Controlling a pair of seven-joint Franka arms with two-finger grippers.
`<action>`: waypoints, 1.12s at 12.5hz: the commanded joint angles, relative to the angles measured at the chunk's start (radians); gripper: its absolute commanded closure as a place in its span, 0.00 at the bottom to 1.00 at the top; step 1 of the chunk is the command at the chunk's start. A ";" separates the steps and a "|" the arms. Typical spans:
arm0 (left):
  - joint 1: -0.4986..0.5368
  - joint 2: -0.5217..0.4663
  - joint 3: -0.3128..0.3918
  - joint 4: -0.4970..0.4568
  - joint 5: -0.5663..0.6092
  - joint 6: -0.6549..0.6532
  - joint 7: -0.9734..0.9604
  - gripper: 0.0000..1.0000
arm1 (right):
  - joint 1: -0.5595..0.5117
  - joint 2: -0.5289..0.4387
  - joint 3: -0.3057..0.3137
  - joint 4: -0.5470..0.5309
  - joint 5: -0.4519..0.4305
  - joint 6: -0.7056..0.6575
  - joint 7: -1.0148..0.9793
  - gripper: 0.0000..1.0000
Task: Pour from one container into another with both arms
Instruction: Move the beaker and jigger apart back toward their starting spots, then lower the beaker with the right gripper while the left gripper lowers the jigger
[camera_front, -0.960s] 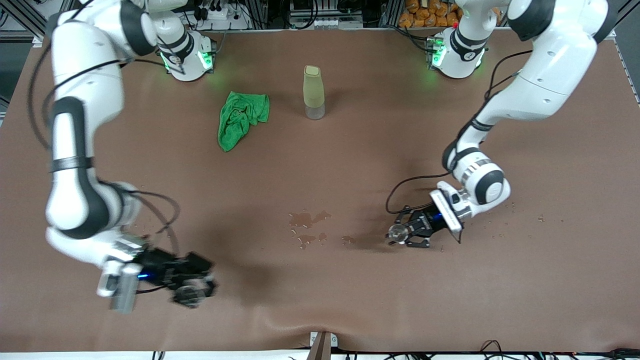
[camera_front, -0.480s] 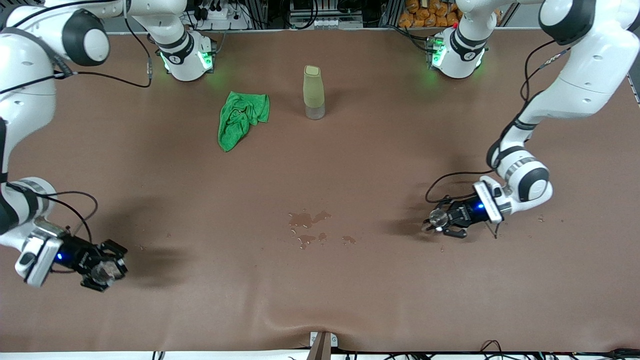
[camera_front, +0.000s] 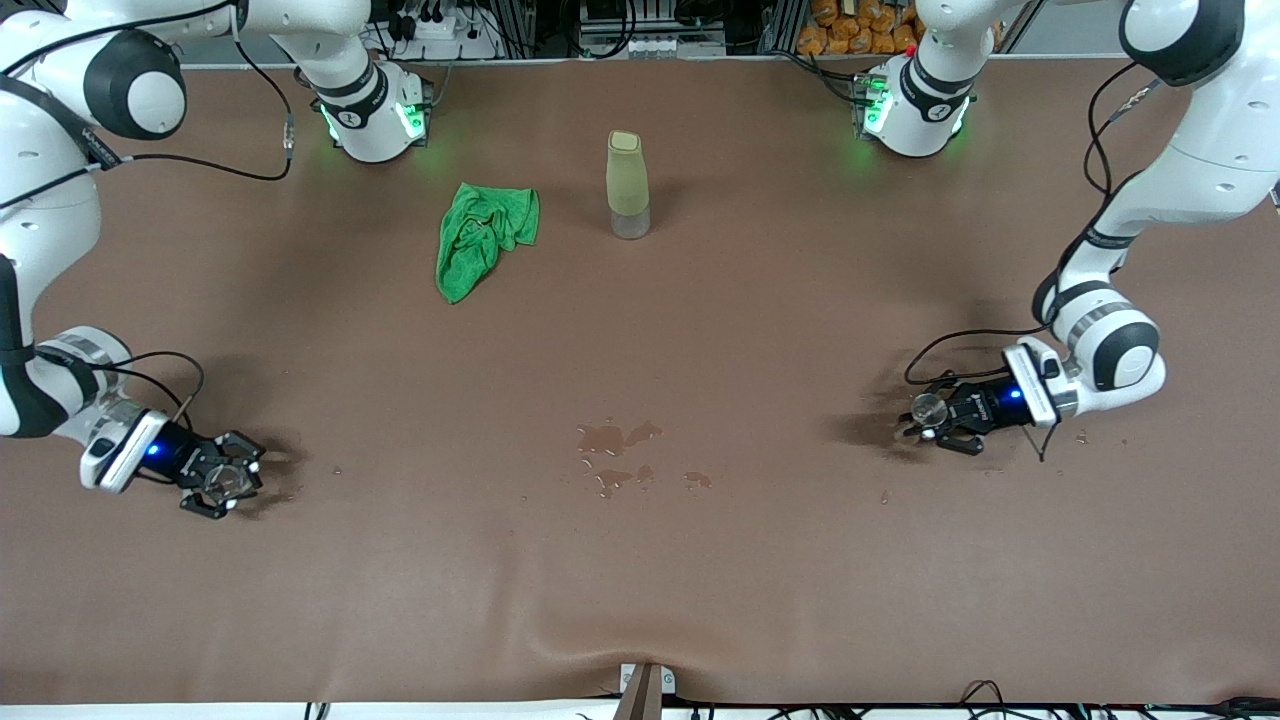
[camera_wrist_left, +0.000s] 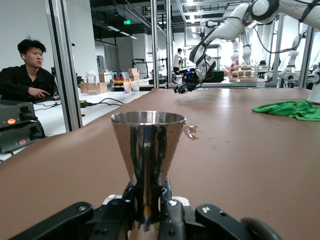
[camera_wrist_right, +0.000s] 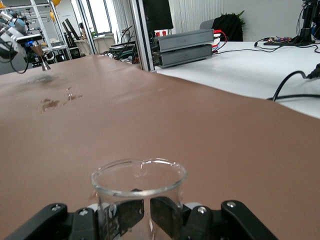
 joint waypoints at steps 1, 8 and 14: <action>0.059 0.004 -0.011 -0.005 0.070 -0.025 -0.008 1.00 | -0.081 0.028 0.025 0.003 -0.066 -0.023 -0.072 1.00; 0.101 0.035 0.032 -0.002 0.110 -0.068 0.001 1.00 | -0.091 -0.044 0.025 0.029 -0.099 -0.054 0.105 0.00; 0.102 0.038 0.037 0.001 0.110 -0.071 0.004 1.00 | -0.068 -0.167 0.031 0.217 -0.393 -0.095 0.689 0.00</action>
